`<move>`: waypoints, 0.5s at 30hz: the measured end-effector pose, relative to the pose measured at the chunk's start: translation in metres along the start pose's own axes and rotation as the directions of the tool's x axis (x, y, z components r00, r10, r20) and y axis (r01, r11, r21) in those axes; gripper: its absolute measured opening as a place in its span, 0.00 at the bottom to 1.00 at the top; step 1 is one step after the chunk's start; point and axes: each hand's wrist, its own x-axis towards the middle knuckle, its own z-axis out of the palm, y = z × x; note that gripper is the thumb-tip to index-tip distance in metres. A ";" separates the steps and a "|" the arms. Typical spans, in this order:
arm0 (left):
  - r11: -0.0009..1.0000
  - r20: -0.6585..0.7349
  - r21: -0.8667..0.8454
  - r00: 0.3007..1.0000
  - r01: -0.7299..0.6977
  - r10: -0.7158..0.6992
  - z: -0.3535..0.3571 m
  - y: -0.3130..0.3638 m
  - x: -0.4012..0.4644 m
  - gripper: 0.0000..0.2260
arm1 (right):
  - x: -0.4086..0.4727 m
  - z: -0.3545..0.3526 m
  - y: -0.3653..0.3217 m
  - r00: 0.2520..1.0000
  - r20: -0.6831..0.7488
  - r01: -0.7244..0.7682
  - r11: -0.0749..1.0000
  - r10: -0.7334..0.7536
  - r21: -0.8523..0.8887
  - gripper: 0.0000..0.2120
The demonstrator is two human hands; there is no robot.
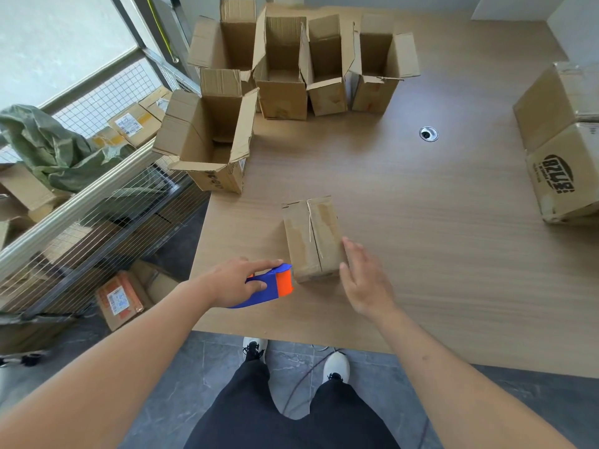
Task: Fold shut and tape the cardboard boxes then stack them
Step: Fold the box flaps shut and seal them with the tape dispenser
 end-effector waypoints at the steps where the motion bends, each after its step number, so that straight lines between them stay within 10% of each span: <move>1: 1.000 -0.001 -0.006 1.000 -0.001 0.001 0.001 -0.001 0.000 0.25 | 0.002 0.002 -0.008 0.990 -0.016 0.138 0.983 -0.141 -0.118 0.30; 5: 0.998 -0.003 -0.055 1.000 0.012 -0.013 0.005 -0.006 -0.001 0.25 | 0.018 0.023 -0.035 0.891 0.172 0.453 0.801 -0.420 -0.392 0.37; 15: 0.955 -0.035 -0.293 0.998 -0.057 0.049 0.027 -0.041 -0.022 0.27 | 0.028 0.044 -0.023 0.869 0.098 0.452 0.698 -0.485 -0.555 0.32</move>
